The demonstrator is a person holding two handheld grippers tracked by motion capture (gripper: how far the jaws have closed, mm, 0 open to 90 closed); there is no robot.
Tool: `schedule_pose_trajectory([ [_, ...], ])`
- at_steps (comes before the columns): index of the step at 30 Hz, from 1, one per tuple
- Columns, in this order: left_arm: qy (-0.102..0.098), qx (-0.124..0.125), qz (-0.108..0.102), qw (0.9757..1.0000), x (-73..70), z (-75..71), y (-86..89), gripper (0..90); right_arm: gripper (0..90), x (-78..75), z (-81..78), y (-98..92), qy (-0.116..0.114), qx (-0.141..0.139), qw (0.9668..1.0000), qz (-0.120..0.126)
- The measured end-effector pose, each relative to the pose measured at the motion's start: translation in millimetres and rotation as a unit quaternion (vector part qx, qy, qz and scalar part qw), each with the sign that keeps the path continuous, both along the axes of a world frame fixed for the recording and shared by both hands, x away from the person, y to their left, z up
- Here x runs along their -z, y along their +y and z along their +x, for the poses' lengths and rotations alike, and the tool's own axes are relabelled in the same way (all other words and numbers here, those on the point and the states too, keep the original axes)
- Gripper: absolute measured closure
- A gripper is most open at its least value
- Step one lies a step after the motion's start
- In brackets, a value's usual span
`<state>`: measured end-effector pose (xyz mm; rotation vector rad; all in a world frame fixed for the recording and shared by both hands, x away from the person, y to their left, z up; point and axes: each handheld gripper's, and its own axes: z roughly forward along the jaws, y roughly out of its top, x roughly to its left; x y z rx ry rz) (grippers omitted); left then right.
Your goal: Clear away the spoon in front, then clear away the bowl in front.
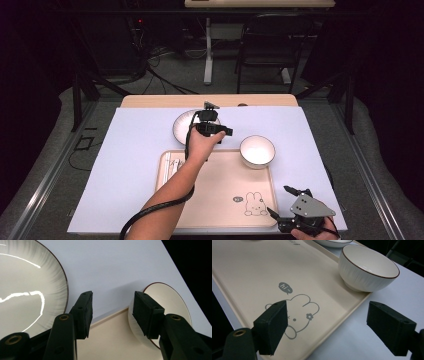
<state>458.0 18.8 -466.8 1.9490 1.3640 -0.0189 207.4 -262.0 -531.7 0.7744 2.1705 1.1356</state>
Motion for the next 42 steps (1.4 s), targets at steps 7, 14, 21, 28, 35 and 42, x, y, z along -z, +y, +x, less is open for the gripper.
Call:
schedule_pose_trajectory([
  [7, 0.001, -0.011, 0.007, 0.9999, 1.6, 2.4, 9.2, 50.5, 16.8, 0.0, 0.0, 0.0, 0.0, 0.0, 1.0, 0.0],
  [14, 0.002, -0.031, 0.01, 0.9995, 1.4, 7.6, 27.8, 50.3, 16.8, -0.2, 0.0, -0.5, 0.0, 0.001, 1.0, 0.0],
  [21, 0.001, -0.07, 0.02, 0.9973, 0.9, 13.5, 60.2, 49.8, 16.8, 0.1, -0.1, 0.1, 0.0, 0.001, 1.0, 0.0],
  [28, 0.006, -0.111, 0.026, 0.9935, 2.4, 17.5, 96.3, 49.9, 16.8, 0.4, 0.4, 0.1, 0.0, 0.0, 1.0, 0.0],
  [35, 0.012, -0.146, 0.022, 0.989, 4.8, 17.9, 126.7, 50.1, 16.8, 0.7, 0.5, 0.3, 0.002, 0.001, 1.0, 0.0],
  [42, 0.02, -0.165, 0.021, 0.9858, 12.4, 17.3, 142.7, 50.3, 16.8, 0.8, 0.7, 0.9, 0.001, 0.001, 1.0, -0.001],
])
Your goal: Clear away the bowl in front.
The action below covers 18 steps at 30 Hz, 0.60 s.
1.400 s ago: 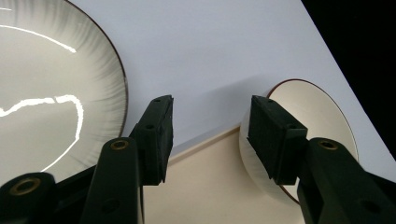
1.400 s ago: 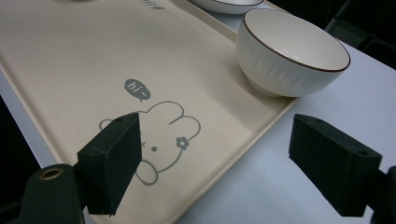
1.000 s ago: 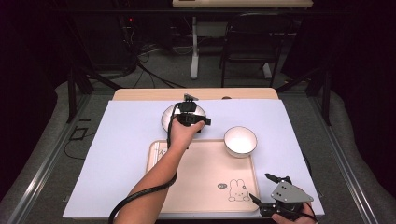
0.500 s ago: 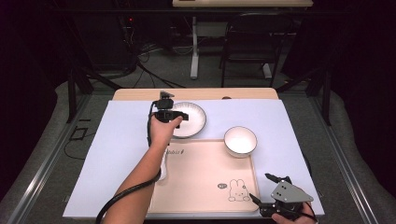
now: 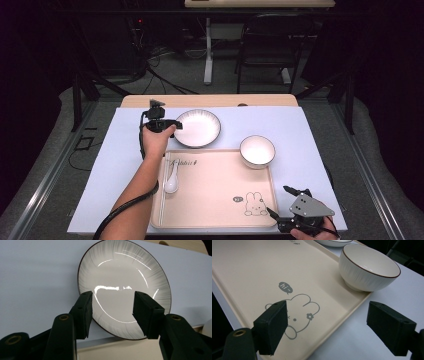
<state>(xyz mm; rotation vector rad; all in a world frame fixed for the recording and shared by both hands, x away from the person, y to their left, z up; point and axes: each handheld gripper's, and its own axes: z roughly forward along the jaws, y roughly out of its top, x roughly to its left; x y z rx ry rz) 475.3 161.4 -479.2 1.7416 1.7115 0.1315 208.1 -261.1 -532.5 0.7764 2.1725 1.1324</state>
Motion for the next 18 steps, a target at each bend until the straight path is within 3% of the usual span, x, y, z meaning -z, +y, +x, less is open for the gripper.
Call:
schedule_pose_trajectory([
  [13, 0.011, -0.006, 0.006, 0.9999, 13.8, 3.7, 4.3, 50.0, 16.8, 0.0, 0.0, 0.0, 0.0, 0.0, 1.0, -0.001],
  [18, 0.0, -0.003, 0.012, 0.9999, 20.7, 5.7, 3.6, 50.6, 16.8, 0.0, -0.1, -0.1, 0.0, 0.001, 1.0, 0.0],
])
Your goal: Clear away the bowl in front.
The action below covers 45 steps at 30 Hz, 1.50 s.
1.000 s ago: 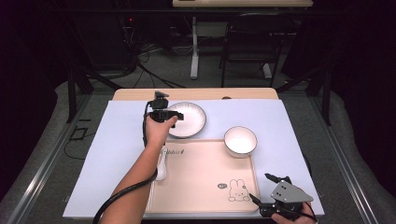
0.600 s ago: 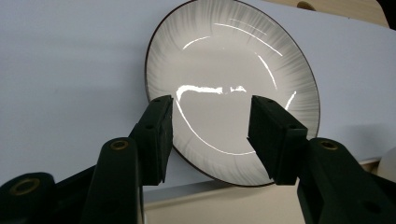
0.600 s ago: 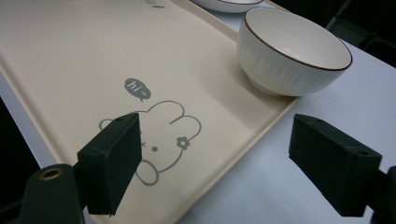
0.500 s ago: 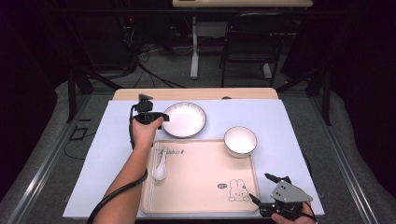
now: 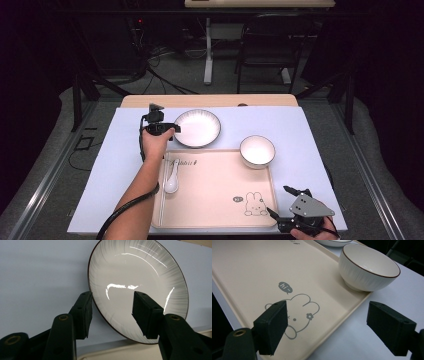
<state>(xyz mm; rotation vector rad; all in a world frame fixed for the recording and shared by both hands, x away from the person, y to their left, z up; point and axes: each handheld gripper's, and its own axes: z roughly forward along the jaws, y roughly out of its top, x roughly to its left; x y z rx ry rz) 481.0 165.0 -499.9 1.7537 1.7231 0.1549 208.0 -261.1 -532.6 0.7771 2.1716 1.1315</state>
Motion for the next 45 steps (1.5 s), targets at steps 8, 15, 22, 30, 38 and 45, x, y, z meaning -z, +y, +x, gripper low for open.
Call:
schedule_pose_trajectory([
  [8, 0.004, -0.006, -0.004, 1.0, 5.4, 4.5, 3.1, 51.2, 16.8, 0.1, 0.1, -0.1, 0.0, -0.001, 1.0, -0.001],
  [15, 0.014, -0.019, -0.005, 0.9997, 11.8, 7.3, 5.8, 51.2, 16.8, 0.0, -0.1, -0.1, 0.0, -0.001, 1.0, 0.0],
  [22, 0.015, -0.03, -0.007, 0.9994, 19.7, 11.2, 7.2, 51.6, 16.8, 0.0, -0.2, -0.1, 0.0, -0.001, 1.0, 0.0],
  [30, 0.02, -0.033, -0.006, 0.9992, 29.6, 19.8, 0.1, 52.7, 16.8, 0.2, 0.2, -0.5, 0.0, -0.002, 1.0, -0.001],
  [38, 0.024, -0.036, -0.011, 0.999, 34.6, 27.3, -5.4, 54.3, 16.8, 0.3, 0.2, -0.8, 0.001, -0.003, 1.0, 0.0],
  [45, 0.022, -0.033, -0.012, 0.9991, 39.3, 33.1, -9.2, 58.7, 16.8, 0.7, 0.2, -1.1, 0.003, -0.001, 1.0, 0.001],
])
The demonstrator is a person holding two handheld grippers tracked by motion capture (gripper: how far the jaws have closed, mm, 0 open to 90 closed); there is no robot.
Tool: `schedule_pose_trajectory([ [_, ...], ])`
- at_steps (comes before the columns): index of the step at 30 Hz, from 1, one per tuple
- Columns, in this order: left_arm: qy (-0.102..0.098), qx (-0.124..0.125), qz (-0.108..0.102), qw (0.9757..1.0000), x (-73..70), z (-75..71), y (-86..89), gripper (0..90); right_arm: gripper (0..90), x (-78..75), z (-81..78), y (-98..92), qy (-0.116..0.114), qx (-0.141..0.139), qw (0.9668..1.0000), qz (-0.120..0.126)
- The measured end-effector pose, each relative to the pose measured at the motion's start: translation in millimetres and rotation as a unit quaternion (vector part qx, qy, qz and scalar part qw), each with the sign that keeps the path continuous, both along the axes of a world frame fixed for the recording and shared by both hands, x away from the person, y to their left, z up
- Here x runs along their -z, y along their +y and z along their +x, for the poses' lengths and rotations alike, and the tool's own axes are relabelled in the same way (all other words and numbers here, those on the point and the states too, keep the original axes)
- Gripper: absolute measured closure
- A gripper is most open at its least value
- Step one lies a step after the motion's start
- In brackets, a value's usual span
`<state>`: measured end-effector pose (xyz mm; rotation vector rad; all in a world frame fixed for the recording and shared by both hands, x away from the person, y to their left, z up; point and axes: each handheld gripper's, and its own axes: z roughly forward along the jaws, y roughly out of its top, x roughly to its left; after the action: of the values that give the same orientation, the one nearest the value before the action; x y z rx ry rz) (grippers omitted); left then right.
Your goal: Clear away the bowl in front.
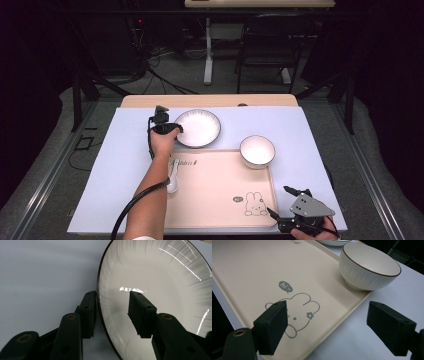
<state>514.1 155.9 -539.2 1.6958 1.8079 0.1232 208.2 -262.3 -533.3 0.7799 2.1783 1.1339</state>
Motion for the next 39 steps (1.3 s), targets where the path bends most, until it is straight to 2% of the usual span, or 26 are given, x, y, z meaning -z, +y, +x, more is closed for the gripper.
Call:
schedule_pose_trajectory([
  [7, 0.004, -0.002, 0.007, 1.0, 3.3, 4.4, -1.9, 61.3, 16.8, 0.2, 0.4, -1.0, 0.001, 0.002, 1.0, 0.002],
  [17, 0.011, -0.005, -0.004, 0.9999, 4.7, 6.9, 3.0, 67.8, 16.6, 0.1, 0.4, -1.7, 0.0, 0.003, 1.0, 0.004],
  [33, 0.016, -0.012, -0.006, 0.9998, 4.5, 8.8, 2.2, 68.1, 16.6, 0.0, 0.3, -2.2, -0.001, 0.006, 1.0, 0.004],
  [39, 0.021, -0.018, -0.018, 0.9995, 4.6, 9.1, 4.0, 69.9, 16.6, 0.3, 0.6, -1.7, 0.0, 0.003, 1.0, 0.002],
])
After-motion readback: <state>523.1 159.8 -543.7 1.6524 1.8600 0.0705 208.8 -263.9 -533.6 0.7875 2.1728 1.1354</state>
